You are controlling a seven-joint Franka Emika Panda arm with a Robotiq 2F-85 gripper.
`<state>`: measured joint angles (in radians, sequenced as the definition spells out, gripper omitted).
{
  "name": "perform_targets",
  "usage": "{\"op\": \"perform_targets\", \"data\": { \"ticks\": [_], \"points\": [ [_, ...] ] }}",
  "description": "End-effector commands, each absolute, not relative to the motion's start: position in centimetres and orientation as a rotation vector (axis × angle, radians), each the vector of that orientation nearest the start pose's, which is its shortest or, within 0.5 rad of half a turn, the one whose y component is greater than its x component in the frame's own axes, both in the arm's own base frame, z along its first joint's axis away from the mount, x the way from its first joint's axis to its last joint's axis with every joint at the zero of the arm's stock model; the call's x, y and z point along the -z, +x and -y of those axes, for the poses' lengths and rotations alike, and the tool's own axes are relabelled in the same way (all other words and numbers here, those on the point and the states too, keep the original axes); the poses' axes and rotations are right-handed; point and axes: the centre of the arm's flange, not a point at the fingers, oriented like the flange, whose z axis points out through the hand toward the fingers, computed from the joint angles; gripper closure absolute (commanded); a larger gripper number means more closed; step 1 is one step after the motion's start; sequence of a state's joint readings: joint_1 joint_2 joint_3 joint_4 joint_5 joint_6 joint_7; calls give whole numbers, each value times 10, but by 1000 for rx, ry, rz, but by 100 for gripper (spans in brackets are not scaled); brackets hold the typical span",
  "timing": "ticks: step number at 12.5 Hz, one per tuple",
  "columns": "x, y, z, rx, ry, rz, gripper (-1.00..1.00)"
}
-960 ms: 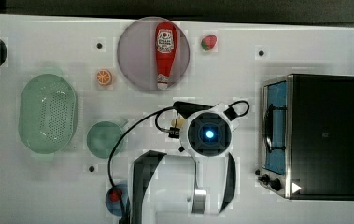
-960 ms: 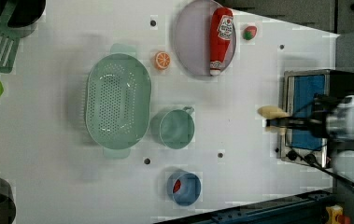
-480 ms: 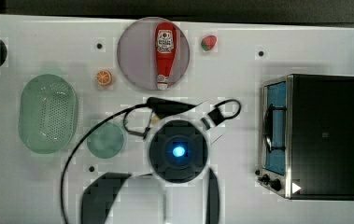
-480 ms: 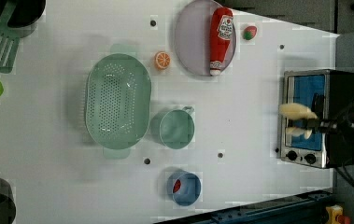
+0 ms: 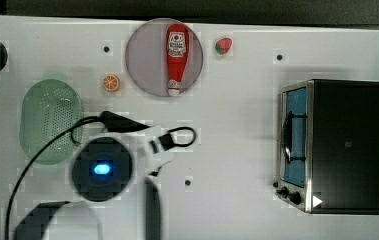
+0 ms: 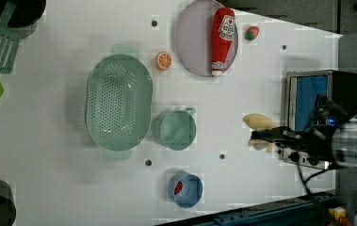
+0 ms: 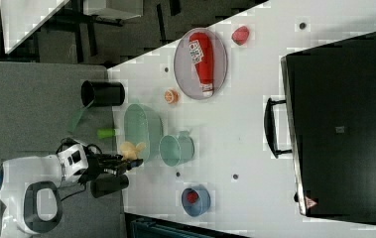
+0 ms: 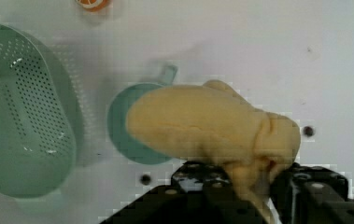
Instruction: Pick Banana and place it in mug.
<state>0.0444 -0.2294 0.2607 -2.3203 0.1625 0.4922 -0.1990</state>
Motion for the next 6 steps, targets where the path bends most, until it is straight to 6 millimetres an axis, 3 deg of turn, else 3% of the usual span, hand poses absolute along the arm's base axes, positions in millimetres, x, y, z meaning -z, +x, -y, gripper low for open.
{"op": "perform_targets", "data": {
  "ticks": [1, 4, 6],
  "points": [
    [-406, 432, -212, -104, -2994, -784, 37],
    [-376, 437, -241, -72, -2947, -874, 37],
    [-352, 440, -248, -57, -2968, -925, 37]
  ]
}}
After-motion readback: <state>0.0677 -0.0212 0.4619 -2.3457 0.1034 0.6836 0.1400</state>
